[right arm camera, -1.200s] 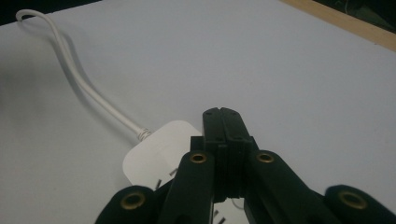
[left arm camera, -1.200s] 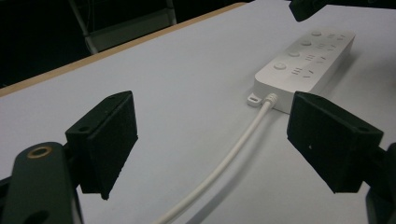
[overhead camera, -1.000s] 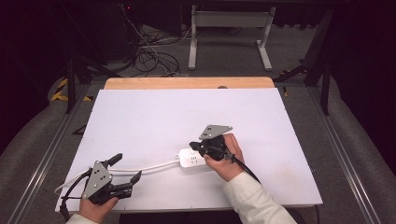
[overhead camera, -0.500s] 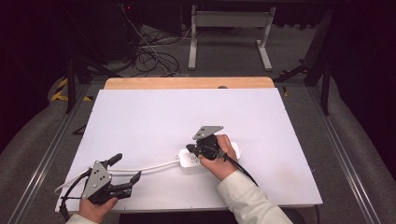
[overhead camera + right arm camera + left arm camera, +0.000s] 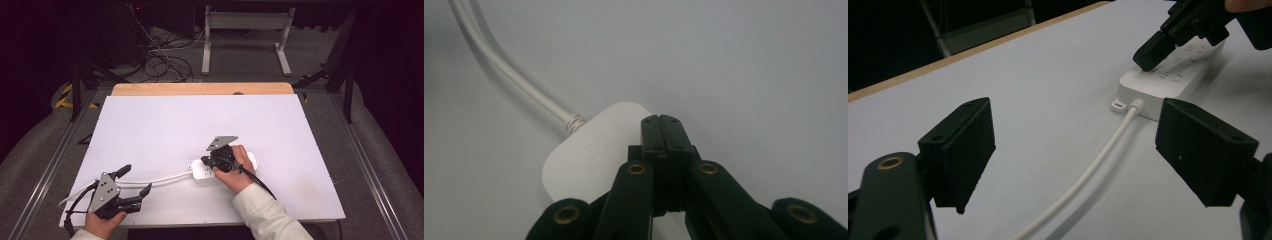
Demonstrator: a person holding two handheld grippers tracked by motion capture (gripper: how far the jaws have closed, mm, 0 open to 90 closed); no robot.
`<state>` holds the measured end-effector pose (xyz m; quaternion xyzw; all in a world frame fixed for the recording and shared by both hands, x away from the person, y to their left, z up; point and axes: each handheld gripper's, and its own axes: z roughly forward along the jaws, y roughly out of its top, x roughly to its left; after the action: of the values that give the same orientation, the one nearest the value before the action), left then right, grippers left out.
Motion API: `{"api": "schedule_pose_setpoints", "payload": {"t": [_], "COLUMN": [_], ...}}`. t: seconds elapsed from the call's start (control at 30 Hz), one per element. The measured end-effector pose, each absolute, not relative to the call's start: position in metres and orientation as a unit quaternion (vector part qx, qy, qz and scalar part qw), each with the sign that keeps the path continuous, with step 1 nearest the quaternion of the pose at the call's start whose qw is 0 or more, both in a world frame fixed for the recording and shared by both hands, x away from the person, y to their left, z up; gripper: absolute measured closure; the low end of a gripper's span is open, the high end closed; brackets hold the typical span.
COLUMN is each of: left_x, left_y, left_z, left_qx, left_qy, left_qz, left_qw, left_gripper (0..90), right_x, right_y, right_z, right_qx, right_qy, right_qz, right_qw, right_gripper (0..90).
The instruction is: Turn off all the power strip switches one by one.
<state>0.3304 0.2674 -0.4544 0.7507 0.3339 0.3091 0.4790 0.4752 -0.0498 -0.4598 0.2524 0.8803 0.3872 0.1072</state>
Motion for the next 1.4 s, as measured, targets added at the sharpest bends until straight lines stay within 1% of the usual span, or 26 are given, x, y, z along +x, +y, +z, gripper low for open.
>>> {"api": "schedule_pose_setpoints", "payload": {"t": [0.17,0.3,0.4,0.57,0.67,0.8,0.9,0.93,1.1,1.13,1.4], "left_x": [0.330,0.330,0.330,0.331,0.330,0.331,0.330,0.330,0.331,0.332,0.331], "left_y": [0.268,0.268,0.267,0.267,0.266,0.266,0.266,0.266,0.268,0.267,0.268], "left_z": [-0.455,-0.454,-0.455,-0.455,-0.455,-0.455,-0.455,-0.455,-0.455,-0.455,-0.454], "left_qx": [0.749,0.750,0.749,0.751,0.749,0.750,0.750,0.750,0.752,0.750,0.751], "left_qy": [0.337,0.335,0.338,0.335,0.337,0.338,0.337,0.337,0.334,0.337,0.334], "left_qz": [0.307,0.309,0.307,0.308,0.306,0.305,0.305,0.305,0.307,0.304,0.308], "left_qw": [0.481,0.479,0.481,0.479,0.481,0.479,0.481,0.481,0.478,0.481,0.479], "left_gripper": [16.8,16.8,16.8,16.8,16.8,16.8,16.8,16.8,16.8,16.8,16.8], "right_x": [0.476,0.473,0.473,0.474,0.474,0.475,0.475,0.474,0.469,0.468,0.463], "right_y": [-0.051,-0.050,-0.050,-0.054,-0.054,-0.055,-0.054,-0.054,-0.059,-0.061,-0.062], "right_z": [-0.462,-0.462,-0.462,-0.464,-0.464,-0.466,-0.466,-0.465,-0.451,-0.445,-0.435], "right_qx": [0.256,0.251,0.252,0.252,0.251,0.259,0.257,0.248,0.242,0.239,0.229], "right_qy": [0.878,0.880,0.879,0.875,0.875,0.872,0.873,0.876,0.866,0.864,0.856], "right_qz": [0.392,0.387,0.388,0.401,0.400,0.404,0.403,0.398,0.425,0.429,0.447], "right_qw": [0.100,0.113,0.112,0.103,0.107,0.095,0.099,0.114,0.106,0.114,0.119], "right_gripper": [90.0,90.0,90.0,90.0,90.0,90.0,90.0,90.0,90.0,90.0,90.0]}}
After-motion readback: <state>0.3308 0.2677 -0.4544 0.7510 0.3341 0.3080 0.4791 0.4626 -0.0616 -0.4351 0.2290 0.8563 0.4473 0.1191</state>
